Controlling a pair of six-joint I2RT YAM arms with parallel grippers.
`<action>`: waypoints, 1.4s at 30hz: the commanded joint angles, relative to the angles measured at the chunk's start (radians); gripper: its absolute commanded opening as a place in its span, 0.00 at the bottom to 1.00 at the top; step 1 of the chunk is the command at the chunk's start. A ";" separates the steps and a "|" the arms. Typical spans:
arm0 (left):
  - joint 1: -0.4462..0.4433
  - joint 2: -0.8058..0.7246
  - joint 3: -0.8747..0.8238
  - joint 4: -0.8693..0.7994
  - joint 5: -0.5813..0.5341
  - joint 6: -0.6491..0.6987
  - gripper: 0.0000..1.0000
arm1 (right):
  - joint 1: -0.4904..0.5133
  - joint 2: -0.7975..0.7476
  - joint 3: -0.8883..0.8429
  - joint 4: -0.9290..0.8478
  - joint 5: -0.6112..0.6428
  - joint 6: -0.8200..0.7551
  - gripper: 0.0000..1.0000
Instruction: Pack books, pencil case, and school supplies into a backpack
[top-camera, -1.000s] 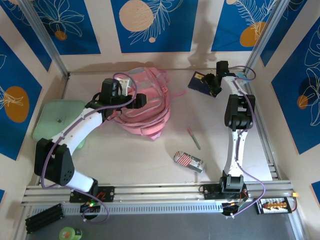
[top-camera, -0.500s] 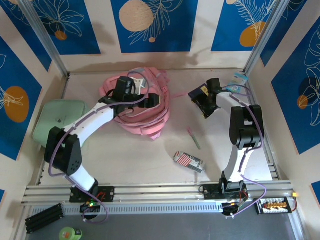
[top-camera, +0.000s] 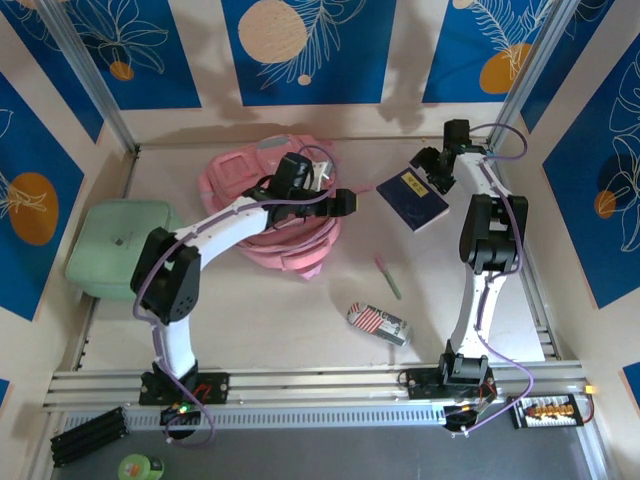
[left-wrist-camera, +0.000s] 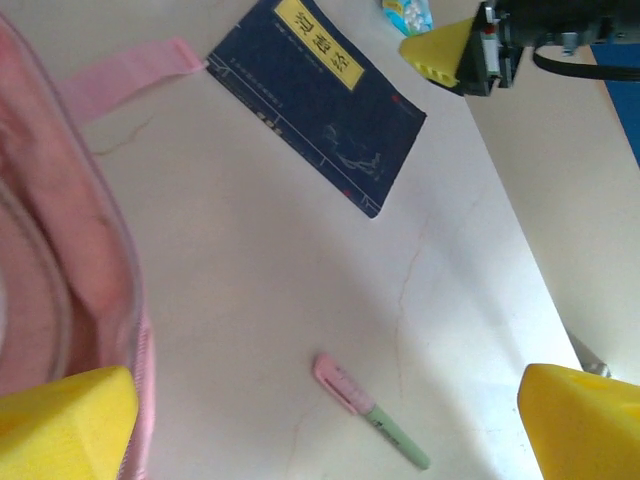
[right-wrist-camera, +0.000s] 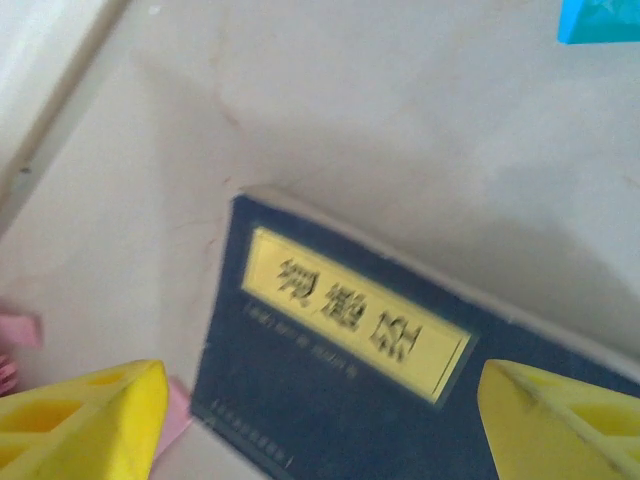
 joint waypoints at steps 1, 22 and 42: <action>-0.024 0.059 0.066 0.023 0.047 -0.061 0.96 | 0.003 0.040 0.051 -0.097 -0.006 -0.064 0.81; -0.104 0.376 0.381 -0.097 0.035 -0.130 0.73 | 0.159 -0.407 -0.720 0.095 -0.200 0.239 0.80; -0.146 0.619 0.640 -0.315 -0.032 0.139 0.44 | 0.068 -0.446 -0.664 -0.054 0.022 0.090 0.59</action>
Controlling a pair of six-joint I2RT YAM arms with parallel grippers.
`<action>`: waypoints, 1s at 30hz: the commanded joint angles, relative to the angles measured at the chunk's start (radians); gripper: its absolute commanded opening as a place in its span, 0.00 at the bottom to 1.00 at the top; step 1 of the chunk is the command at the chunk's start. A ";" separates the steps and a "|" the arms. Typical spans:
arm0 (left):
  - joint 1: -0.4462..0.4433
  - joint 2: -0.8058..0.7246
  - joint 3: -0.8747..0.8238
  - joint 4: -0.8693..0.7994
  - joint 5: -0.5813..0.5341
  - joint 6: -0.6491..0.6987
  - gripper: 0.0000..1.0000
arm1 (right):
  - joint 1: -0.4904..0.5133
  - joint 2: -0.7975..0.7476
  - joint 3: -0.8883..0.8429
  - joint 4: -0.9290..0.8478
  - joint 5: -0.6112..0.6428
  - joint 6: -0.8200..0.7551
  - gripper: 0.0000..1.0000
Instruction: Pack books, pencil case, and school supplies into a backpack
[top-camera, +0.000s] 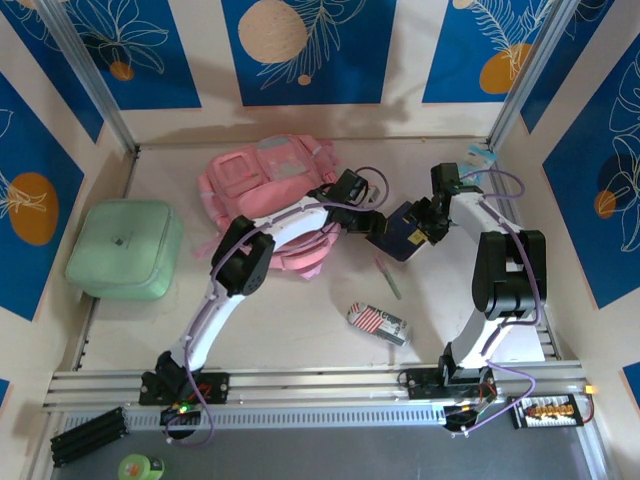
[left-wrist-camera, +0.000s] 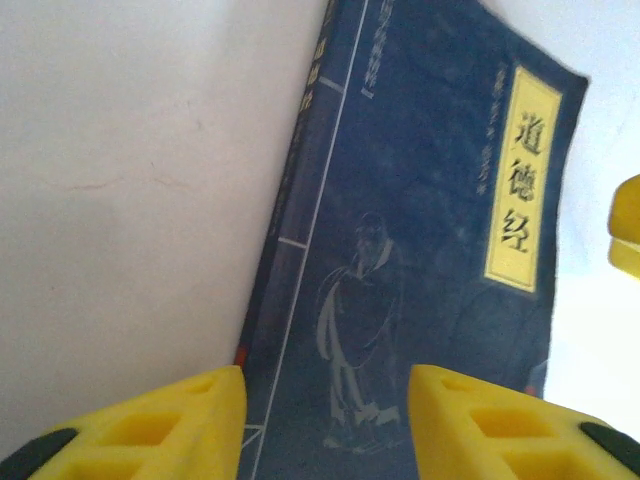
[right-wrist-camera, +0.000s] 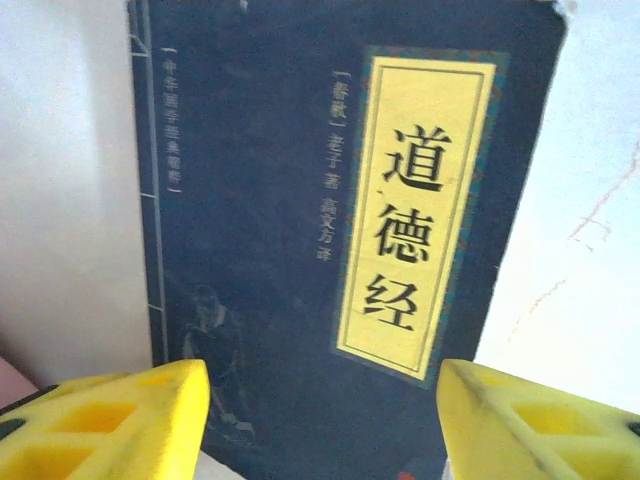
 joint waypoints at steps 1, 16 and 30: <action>-0.026 0.031 0.055 -0.078 -0.043 0.088 0.43 | -0.020 0.022 -0.021 -0.027 0.004 -0.016 0.58; -0.067 0.100 0.107 -0.227 -0.197 0.196 0.36 | -0.038 0.082 -0.057 -0.019 0.026 -0.017 0.59; -0.068 0.117 0.106 -0.259 -0.189 0.212 0.33 | -0.015 0.123 -0.033 0.051 -0.148 -0.035 0.47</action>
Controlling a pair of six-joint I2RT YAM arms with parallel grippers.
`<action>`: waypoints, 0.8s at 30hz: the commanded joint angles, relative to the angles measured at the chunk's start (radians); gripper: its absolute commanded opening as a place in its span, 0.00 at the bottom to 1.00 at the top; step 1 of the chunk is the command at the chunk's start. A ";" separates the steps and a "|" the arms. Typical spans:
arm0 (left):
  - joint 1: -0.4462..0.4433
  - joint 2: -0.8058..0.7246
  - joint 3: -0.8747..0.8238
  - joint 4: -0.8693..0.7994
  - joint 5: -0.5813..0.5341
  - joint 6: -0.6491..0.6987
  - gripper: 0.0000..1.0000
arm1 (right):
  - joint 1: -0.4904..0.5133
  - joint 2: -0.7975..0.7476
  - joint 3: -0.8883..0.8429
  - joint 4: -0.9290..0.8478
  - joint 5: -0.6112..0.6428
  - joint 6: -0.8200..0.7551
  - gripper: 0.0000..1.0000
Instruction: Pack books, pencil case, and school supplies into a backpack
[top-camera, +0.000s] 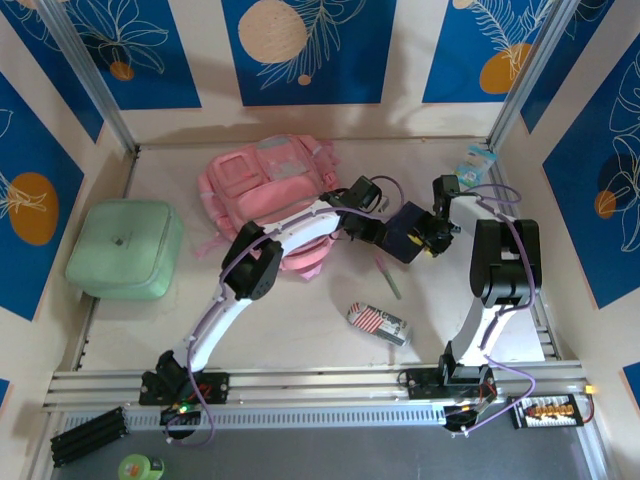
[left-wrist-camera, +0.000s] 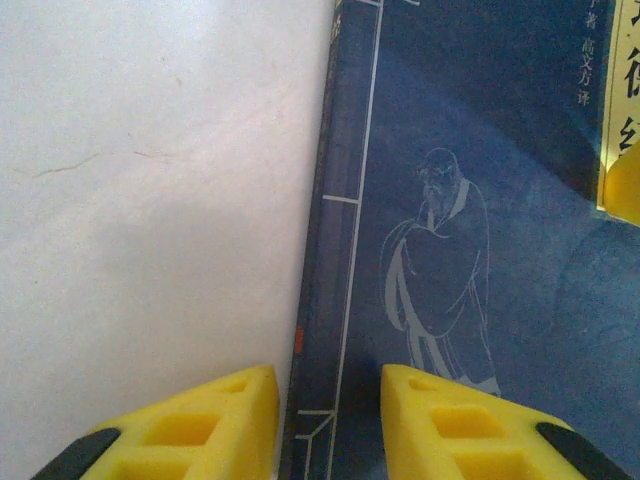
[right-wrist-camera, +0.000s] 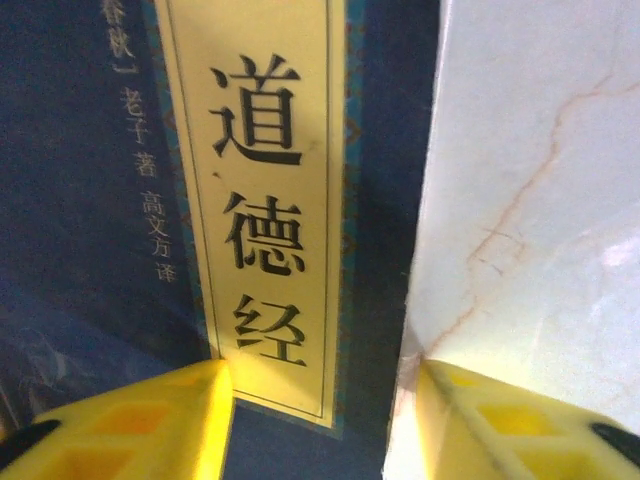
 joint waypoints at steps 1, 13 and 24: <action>-0.014 0.063 -0.005 -0.100 -0.007 0.027 0.32 | 0.017 0.015 -0.004 0.072 -0.146 -0.003 0.46; -0.015 0.077 -0.006 -0.108 0.010 0.038 0.29 | 0.040 -0.131 0.004 0.096 -0.211 0.001 0.17; -0.013 0.044 -0.005 -0.114 0.018 0.044 0.29 | 0.052 -0.165 -0.024 0.111 -0.151 -0.028 0.00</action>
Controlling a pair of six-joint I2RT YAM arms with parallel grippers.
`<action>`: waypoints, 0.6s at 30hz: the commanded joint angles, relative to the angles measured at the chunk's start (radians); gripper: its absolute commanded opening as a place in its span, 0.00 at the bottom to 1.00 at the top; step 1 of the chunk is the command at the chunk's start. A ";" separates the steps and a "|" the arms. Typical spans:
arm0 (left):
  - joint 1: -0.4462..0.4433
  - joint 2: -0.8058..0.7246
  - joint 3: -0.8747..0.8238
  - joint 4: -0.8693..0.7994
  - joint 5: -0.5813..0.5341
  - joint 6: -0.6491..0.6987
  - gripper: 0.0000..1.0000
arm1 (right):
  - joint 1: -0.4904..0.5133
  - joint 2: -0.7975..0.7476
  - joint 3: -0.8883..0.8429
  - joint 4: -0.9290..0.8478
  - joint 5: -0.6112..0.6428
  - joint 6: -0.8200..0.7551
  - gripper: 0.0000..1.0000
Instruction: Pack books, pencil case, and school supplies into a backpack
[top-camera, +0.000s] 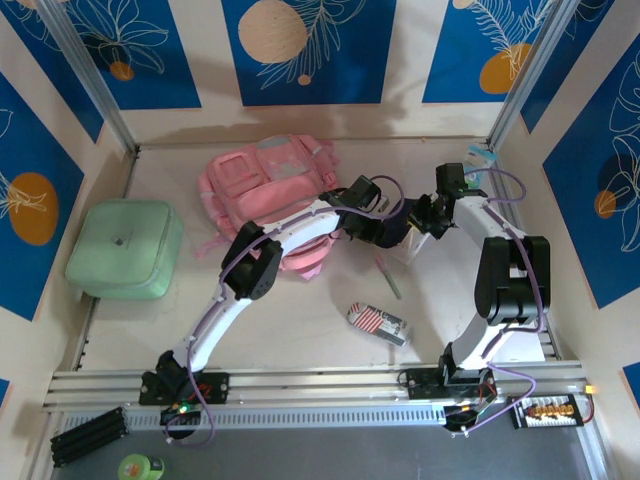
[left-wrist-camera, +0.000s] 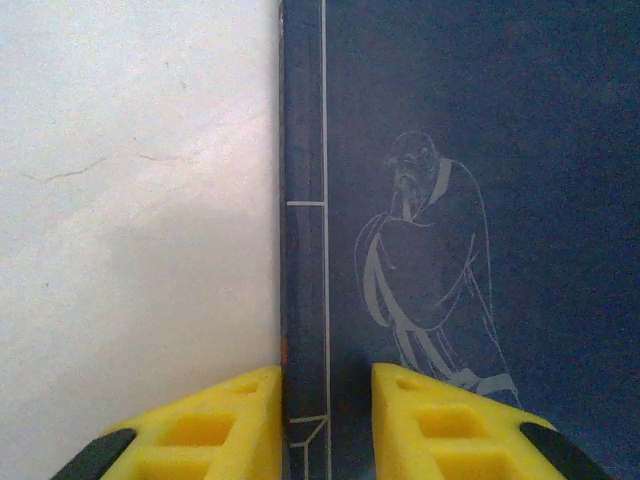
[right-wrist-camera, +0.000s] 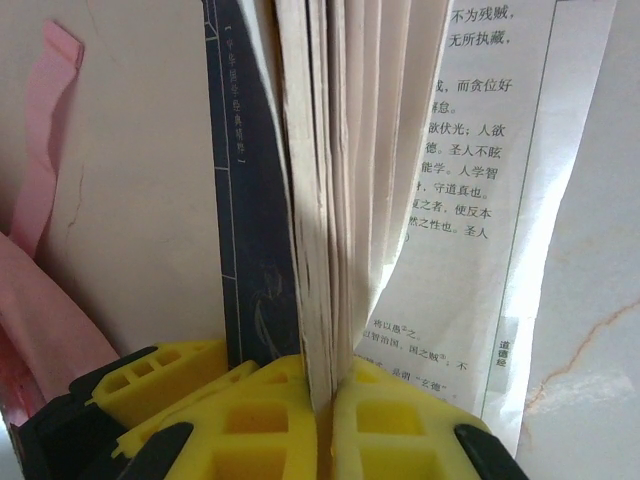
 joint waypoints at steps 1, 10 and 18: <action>-0.014 0.037 -0.007 -0.107 0.020 0.022 0.29 | 0.024 -0.024 -0.028 0.023 -0.046 -0.023 0.00; 0.006 -0.098 0.068 -0.145 0.049 0.066 0.46 | -0.011 -0.135 -0.115 0.135 -0.057 -0.110 0.00; 0.078 -0.305 0.023 -0.114 0.132 0.040 0.72 | -0.069 -0.346 -0.185 0.266 -0.206 -0.161 0.00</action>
